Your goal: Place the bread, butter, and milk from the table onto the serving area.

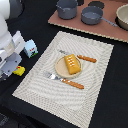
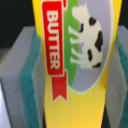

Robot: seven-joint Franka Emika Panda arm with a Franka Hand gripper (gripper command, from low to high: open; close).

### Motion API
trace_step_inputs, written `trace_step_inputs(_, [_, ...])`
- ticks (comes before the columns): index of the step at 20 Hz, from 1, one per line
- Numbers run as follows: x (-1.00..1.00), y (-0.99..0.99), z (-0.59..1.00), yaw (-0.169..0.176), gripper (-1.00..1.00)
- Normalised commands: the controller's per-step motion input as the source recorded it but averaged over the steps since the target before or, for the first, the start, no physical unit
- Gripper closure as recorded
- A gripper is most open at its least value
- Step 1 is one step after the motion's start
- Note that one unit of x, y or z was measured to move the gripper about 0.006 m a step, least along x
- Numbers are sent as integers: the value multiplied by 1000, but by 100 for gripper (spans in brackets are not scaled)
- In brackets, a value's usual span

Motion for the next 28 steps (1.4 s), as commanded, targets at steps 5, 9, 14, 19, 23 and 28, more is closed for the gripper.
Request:
trace_step_inputs(5, [537,-66,1000,8,100])
trace_step_inputs(9, [992,-281,900,-7,100])
trace_step_inputs(14, [1000,-287,686,-7,100])
trace_step_inputs(19, [1000,-255,532,0,100])
trace_step_inputs(23, [1000,-251,221,0,100])
trace_step_inputs(28, [1000,-265,-3,0,100])
